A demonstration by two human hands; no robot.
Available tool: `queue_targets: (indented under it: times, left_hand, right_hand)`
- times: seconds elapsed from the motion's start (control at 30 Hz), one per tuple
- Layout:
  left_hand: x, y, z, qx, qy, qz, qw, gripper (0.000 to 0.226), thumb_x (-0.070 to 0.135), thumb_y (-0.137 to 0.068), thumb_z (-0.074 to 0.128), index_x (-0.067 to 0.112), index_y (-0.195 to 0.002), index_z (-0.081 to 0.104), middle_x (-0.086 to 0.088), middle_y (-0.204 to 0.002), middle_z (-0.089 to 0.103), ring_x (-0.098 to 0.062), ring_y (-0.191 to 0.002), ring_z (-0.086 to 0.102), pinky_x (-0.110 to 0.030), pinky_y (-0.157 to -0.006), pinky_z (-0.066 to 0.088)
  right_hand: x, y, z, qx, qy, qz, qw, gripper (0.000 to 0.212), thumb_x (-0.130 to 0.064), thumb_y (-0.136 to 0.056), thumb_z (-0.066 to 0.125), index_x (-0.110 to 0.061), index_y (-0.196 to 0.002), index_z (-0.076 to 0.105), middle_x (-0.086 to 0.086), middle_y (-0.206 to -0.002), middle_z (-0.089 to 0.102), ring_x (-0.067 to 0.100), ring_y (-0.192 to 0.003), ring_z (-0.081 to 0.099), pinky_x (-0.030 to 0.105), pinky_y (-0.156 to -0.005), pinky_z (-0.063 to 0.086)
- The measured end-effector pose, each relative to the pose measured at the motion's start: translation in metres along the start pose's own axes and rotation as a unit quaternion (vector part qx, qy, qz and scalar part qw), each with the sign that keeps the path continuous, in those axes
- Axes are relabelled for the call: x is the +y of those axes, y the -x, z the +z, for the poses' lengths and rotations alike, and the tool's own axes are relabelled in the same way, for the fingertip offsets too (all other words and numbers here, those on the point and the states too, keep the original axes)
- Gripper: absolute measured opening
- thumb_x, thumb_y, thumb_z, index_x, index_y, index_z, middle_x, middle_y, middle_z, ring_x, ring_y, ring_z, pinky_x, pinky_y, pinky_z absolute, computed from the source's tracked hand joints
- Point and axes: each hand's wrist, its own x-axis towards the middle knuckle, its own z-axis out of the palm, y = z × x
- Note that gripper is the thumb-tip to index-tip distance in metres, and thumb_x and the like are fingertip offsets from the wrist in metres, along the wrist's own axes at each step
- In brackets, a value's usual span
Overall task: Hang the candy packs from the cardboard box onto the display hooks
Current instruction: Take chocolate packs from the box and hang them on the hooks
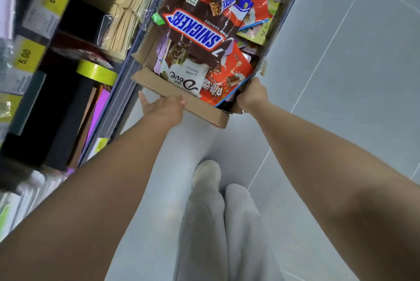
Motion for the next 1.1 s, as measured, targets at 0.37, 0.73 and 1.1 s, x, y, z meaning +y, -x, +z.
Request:
queue_targets:
  times: [0.37,0.73,1.1]
  left_hand:
    - [-0.078,0.084,0.14,-0.018,-0.052,0.028,0.998,0.055,0.03,-0.095,0.045,0.031,-0.145,0.024,-0.004,-0.137,0.051,-0.013,-0.143,0.022,-0.049,-0.112,-0.02]
    - [-0.167,0.151,0.24,0.015,-0.136,0.047,0.99,0.064,0.038,-0.094,0.048,0.03,-0.148,0.014,0.0,-0.149,0.037,-0.013,-0.147,0.005,-0.051,-0.108,-0.023]
    - [-0.245,0.242,0.354,-0.007,-0.044,0.009,0.999,0.062,0.035,-0.095,0.046,0.031,-0.148,0.015,-0.002,-0.157,0.015,-0.012,-0.147,0.001,-0.054,-0.11,-0.02]
  right_hand:
    - [0.067,0.092,0.101,-0.055,-0.019,0.063,0.996,0.046,-0.014,-0.087,0.059,-0.006,-0.127,0.036,0.016,-0.128,0.05,0.037,-0.108,0.057,0.045,-0.078,0.056]
    - [0.113,0.18,0.207,-0.072,-0.046,0.087,0.992,0.05,-0.017,-0.086,0.061,-0.008,-0.129,0.036,0.015,-0.132,0.047,0.035,-0.111,0.056,0.046,-0.075,0.057]
    - [0.167,0.277,0.317,-0.1,-0.006,0.061,0.993,0.049,-0.022,-0.088,0.057,-0.007,-0.129,0.033,0.014,-0.132,0.05,0.033,-0.113,0.057,0.039,-0.086,0.049]
